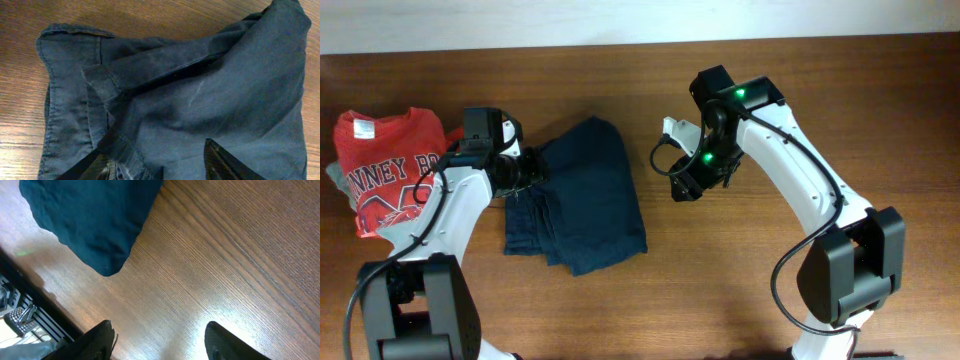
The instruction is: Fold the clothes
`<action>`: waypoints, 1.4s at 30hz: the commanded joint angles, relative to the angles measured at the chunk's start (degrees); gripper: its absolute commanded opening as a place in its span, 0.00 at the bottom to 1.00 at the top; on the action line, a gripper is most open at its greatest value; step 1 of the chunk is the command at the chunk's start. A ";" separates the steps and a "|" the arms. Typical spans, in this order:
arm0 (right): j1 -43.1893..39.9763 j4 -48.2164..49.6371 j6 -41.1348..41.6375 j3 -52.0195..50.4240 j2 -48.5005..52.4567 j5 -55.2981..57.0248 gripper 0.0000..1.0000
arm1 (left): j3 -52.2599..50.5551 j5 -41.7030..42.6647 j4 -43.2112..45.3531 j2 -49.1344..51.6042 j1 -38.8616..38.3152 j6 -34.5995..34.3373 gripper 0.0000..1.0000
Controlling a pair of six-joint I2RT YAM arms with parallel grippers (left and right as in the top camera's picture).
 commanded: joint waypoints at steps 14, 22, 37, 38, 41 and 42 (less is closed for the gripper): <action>-0.26 -0.92 0.28 0.39 -0.35 0.50 0.58 | 0.39 -0.85 8.85 4.33 0.00 0.81 0.00; -0.26 -0.94 0.26 0.39 -0.35 0.61 0.58 | 8.31 -3.61 7.65 -2.60 0.20 1.51 0.00; -0.26 -2.58 0.26 0.39 -0.35 1.99 0.58 | 10.49 -19.52 7.72 9.01 1.11 5.86 0.01; -0.26 -2.54 0.26 0.37 -0.35 1.99 0.58 | 10.49 -20.46 6.67 9.07 1.36 5.99 0.01; -0.26 -2.16 0.26 0.37 -0.35 1.99 0.58 | 10.49 -24.85 1.60 9.07 2.45 5.95 0.01; -0.26 -2.08 0.24 0.37 -0.35 1.99 0.58 | 10.49 -26.86 0.26 9.07 2.75 5.90 0.01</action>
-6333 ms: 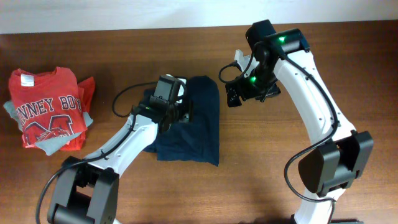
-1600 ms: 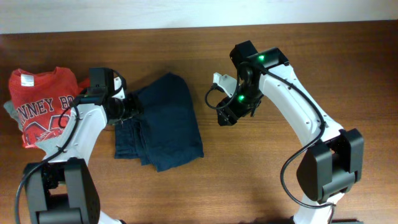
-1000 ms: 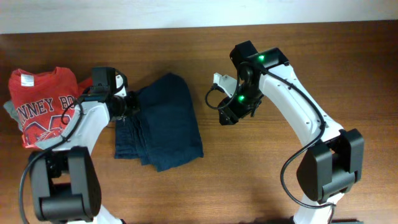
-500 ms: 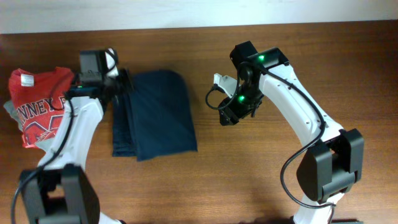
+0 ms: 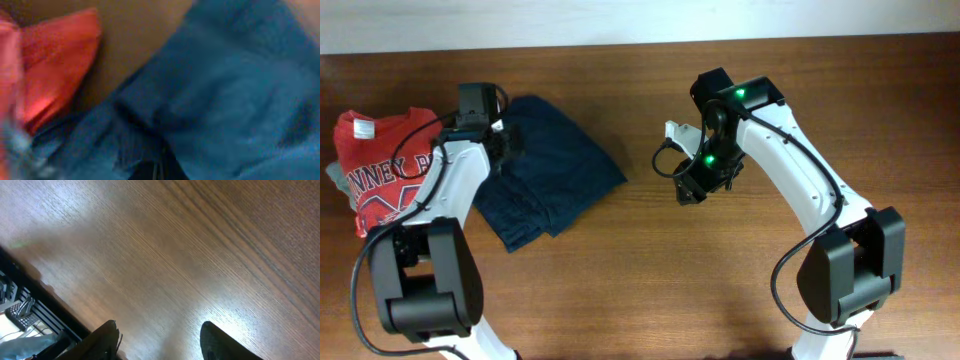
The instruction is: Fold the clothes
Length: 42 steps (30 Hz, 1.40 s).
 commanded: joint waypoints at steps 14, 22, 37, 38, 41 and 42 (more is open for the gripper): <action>-0.26 1.55 0.26 0.37 -0.35 0.52 0.58 | 0.00 -6.16 -6.99 -0.55 3.58 0.74 0.11; -0.13 9.51 0.31 0.37 0.07 -3.61 0.71 | -0.02 -7.21 -9.51 -0.55 3.58 0.72 0.14; 5.14 33.46 7.45 0.37 16.06 -20.96 0.96 | -0.02 -5.57 -11.28 -0.52 3.58 0.72 0.19; 5.14 34.86 8.44 0.37 16.94 -20.94 0.96 | -0.02 -4.94 -11.43 -0.52 3.58 0.74 0.20; 5.11 38.93 11.96 0.37 19.23 -20.98 0.96 | -0.02 -4.63 -11.93 -0.52 3.58 0.74 0.20; 5.14 40.09 12.79 0.37 19.91 -21.00 0.96 | -0.02 -4.63 -12.04 -0.52 3.58 0.74 0.21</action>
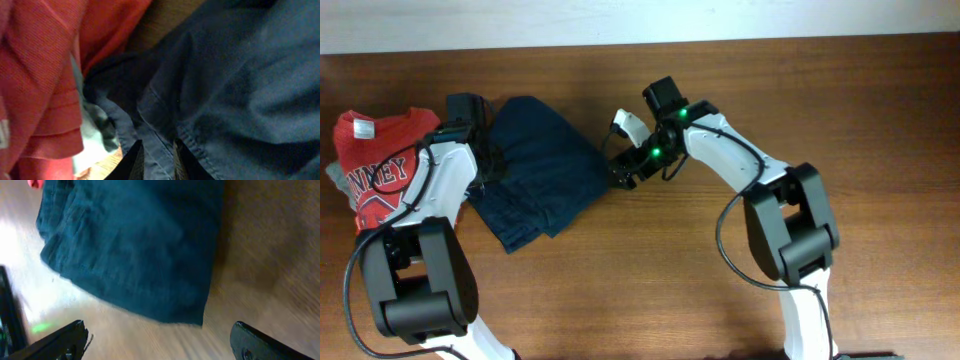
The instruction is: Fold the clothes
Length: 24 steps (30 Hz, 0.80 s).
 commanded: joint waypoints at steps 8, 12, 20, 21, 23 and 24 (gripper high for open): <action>1.27 7.08 7.23 0.35 5.49 -5.42 0.95 | 0.02 1.14 -1.09 -0.52 0.39 0.28 0.36; 2.64 7.19 7.19 0.35 5.49 -10.14 0.69 | 0.02 1.14 -1.86 -0.52 0.39 0.28 0.47; 1.16 3.78 7.23 0.35 5.49 -12.31 0.04 | 0.02 5.60 -5.68 -0.52 0.39 0.31 0.51; 0.26 2.45 7.23 0.35 5.49 -11.93 0.04 | 0.02 6.73 -6.25 -0.52 0.39 0.31 0.51; -2.40 -2.03 7.23 0.35 5.49 -9.60 0.04 | 0.02 9.31 -7.39 -0.52 0.39 0.31 0.52; -3.58 -4.28 7.23 0.35 5.49 -8.02 0.04 | 0.02 10.56 -7.89 -0.52 0.39 0.31 0.52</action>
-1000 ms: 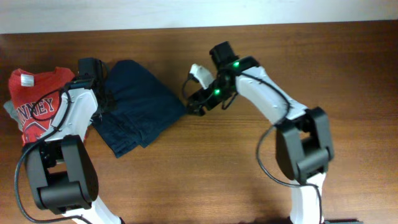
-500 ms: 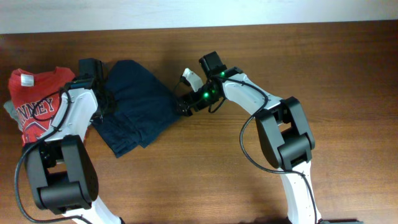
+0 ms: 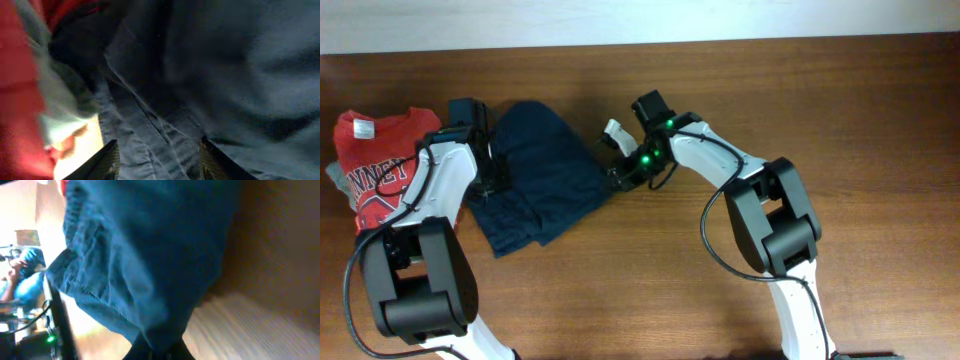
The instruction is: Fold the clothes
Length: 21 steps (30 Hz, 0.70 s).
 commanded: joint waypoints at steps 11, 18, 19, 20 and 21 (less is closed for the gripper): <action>-15.52 -26.62 -5.40 0.33 0.33 18.14 0.04 | 0.02 34.91 -6.40 -0.52 -0.61 4.39 0.56; -17.81 -28.44 -5.44 0.35 -3.45 20.17 0.04 | 0.02 39.04 -4.83 -0.52 -5.55 6.93 0.60; -18.01 -28.79 -6.12 0.35 -4.63 20.26 0.04 | 0.02 39.08 -4.44 -0.52 -6.27 6.93 0.60; -18.12 -29.16 -6.56 0.35 -5.35 20.57 0.05 | 0.02 39.08 -4.24 -0.52 -6.64 6.91 0.60; -18.23 -29.75 -7.37 0.35 -6.27 20.74 0.06 | 0.02 39.08 -4.04 -0.52 -7.10 6.91 0.60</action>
